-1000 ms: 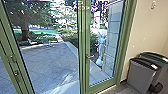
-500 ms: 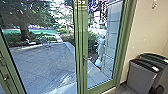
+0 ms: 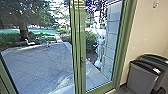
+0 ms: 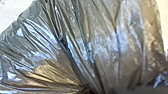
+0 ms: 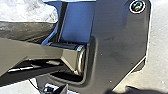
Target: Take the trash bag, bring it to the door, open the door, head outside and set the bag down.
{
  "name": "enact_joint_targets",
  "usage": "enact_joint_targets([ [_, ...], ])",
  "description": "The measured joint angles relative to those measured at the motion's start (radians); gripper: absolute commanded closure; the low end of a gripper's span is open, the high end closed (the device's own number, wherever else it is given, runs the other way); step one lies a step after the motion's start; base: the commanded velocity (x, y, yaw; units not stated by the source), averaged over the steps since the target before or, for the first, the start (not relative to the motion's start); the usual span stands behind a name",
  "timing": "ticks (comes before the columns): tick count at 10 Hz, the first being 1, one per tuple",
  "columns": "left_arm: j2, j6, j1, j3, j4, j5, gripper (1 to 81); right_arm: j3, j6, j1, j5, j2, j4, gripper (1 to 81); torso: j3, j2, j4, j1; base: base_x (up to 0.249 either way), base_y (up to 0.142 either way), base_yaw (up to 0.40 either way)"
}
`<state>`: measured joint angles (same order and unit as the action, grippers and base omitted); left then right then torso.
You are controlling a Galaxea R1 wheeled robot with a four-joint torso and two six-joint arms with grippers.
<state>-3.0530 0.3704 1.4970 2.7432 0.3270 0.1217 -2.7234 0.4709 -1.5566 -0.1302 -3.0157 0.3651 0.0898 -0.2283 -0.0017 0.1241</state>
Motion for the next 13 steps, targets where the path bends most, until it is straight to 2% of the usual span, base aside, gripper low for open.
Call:
enact_joint_targets([
  [4, 0.0, 0.0, 0.002, 0.0, 0.0, 0.0, 81.1, -0.001, 0.0, 0.0, 0.0, -0.003, 0.0, 1.0, 0.0, 0.0, 0.0, 0.0, 0.124, 0.0, 0.0],
  [13, 0.0, 0.0, 0.004, 0.0, 0.0, -0.003, 81.1, -0.001, 0.0, -0.003, 0.001, -0.003, 0.0, 1.0, 0.0, 0.0, 0.0, 0.0, 0.124, -0.085, 0.0],
])
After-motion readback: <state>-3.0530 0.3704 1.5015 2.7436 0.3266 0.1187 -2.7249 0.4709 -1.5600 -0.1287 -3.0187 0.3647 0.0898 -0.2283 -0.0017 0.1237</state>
